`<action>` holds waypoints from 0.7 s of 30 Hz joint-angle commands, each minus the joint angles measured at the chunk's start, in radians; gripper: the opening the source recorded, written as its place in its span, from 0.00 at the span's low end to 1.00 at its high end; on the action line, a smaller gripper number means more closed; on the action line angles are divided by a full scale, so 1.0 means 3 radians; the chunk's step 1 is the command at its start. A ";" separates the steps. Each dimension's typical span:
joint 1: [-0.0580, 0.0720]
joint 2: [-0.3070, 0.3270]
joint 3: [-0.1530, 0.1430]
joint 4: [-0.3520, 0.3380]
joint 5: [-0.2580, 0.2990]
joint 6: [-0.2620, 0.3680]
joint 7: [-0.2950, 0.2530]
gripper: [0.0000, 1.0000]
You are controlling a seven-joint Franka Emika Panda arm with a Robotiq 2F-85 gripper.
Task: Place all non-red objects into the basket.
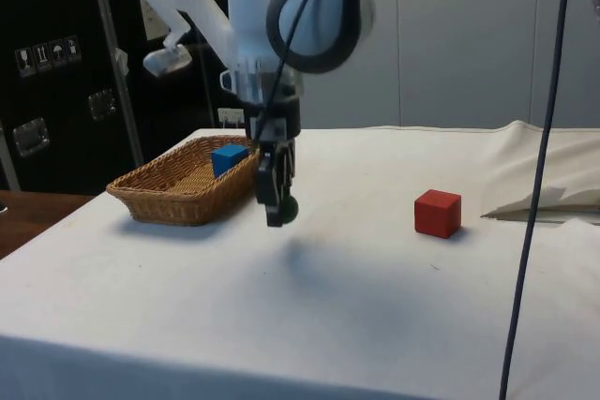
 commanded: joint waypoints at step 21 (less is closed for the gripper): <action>0.0000 -0.0533 -0.0133 0.0000 -0.0070 -0.0473 -0.0037 0.00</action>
